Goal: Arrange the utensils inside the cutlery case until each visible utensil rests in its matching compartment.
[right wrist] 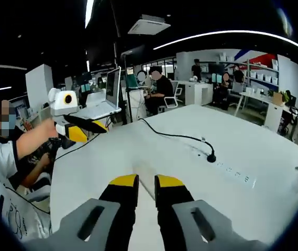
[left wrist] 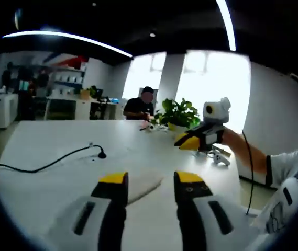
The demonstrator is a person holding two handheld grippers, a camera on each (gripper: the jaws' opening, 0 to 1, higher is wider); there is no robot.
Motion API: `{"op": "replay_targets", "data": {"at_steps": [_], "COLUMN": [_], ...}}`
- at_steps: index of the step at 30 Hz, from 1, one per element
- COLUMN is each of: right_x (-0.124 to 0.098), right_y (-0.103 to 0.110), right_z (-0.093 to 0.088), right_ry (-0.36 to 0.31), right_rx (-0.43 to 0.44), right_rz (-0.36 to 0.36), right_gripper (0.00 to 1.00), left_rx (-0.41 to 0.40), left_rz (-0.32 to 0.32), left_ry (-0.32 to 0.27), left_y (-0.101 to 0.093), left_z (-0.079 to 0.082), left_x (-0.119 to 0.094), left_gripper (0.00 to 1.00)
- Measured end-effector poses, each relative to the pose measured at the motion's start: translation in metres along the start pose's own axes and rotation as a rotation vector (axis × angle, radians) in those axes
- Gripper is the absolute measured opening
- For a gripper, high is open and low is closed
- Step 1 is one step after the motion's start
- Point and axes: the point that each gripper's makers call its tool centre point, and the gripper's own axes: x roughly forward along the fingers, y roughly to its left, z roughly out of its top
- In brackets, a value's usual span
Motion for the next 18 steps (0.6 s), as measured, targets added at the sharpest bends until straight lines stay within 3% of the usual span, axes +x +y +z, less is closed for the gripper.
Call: {"op": "replay_targets", "data": {"at_steps": [2, 4, 5, 9, 11, 13, 18], "right_x": [-0.009, -0.02, -0.024, -0.039, -0.05, -0.066, -0.096], "right_y": [0.011, 0.017, 0.014, 0.016, 0.029, 0.04, 0.051], "right_z": [0.001, -0.003, -0.005, -0.018, -0.02, -0.018, -0.021], "right_ry": [-0.047, -0.086, -0.099, -0.155, -0.221, -0.317, -0.434], "right_rx": [0.02, 0.072, 0.093, 0.155, 0.206, 0.265, 0.283], "right_rz": [0.02, 0.036, 0.021, -0.018, 0.02, 0.059, 0.009], "right_gripper": [0.08, 0.07, 0.07, 0.05, 0.05, 0.05, 0.05], "left_rx": [-0.044, -0.164, -0.175, -0.026, -0.028, 0.043, 0.083], "left_rz": [-0.006, -0.077, -0.092, -0.033, -0.022, 0.035, 0.069], "left_ry": [-0.049, -0.131, -0.164, -0.198, -0.196, -0.219, -0.224], "left_y": [-0.012, -0.037, -0.045, -0.054, -0.058, -0.052, -0.065], "left_z": [0.005, 0.017, 0.022, 0.023, 0.018, 0.02, 0.022], "left_x": [-0.008, -0.016, -0.018, -0.029, -0.033, -0.043, -0.064], "left_gripper": [0.36, 0.37, 0.38, 0.34, 0.33, 0.33, 0.32]}}
